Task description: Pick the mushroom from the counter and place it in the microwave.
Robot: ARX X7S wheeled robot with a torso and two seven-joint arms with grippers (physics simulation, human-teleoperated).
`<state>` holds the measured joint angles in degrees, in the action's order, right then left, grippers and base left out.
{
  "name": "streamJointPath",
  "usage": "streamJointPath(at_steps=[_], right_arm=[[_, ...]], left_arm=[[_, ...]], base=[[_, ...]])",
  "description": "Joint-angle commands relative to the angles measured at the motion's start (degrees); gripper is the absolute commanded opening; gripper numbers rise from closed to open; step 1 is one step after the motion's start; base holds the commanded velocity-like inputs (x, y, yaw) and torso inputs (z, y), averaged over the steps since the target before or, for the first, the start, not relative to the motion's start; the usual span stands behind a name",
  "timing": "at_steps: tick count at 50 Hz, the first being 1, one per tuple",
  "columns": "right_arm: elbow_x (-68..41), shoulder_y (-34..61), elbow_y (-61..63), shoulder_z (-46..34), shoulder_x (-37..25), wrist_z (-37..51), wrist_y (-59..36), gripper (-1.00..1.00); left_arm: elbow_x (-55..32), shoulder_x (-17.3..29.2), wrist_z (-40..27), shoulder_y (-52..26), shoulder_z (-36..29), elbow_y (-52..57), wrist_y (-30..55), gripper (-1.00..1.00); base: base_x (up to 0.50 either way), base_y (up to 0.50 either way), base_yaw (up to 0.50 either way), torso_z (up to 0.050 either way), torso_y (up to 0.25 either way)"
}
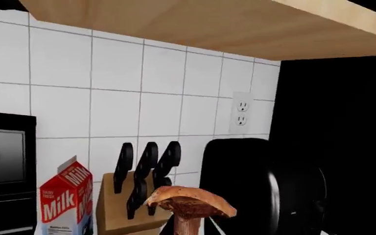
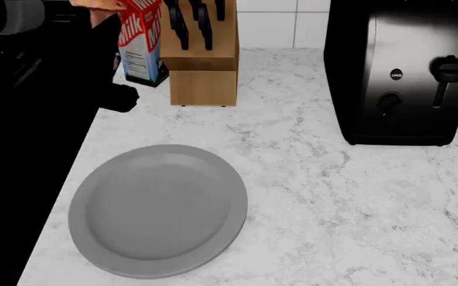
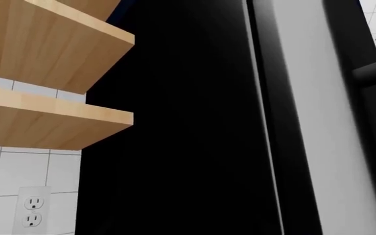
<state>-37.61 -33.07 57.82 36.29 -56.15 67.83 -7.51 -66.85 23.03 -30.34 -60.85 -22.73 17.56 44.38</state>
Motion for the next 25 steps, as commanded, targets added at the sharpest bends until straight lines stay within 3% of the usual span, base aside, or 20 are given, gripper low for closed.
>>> streamJointPath(at_steps=[1,15,25], right_arm=[[-0.1,0.2,0.4,2.0,1.0,-2.0,-0.4,1.00],[0.2,-0.7,0.8,2.6,1.7,-2.5,0.5,1.00],[0.5,0.1,0.4,1.1,0.9,-2.0,0.7,1.00]], left_arm=[[10.0,-1.3,1.6,-1.1,1.6,6.6,-8.0,-1.00],[16.4,-3.6,1.7,-12.5,1.1,3.9,-10.1,-1.00],[16.4,-6.2,0.6,-19.5,3.4,-2.0,-10.5,-1.00]], base=[[0.00,0.00,0.00,0.000,0.000],[0.00,0.00,0.00,0.000,0.000],[0.00,0.00,0.00,0.000,0.000]])
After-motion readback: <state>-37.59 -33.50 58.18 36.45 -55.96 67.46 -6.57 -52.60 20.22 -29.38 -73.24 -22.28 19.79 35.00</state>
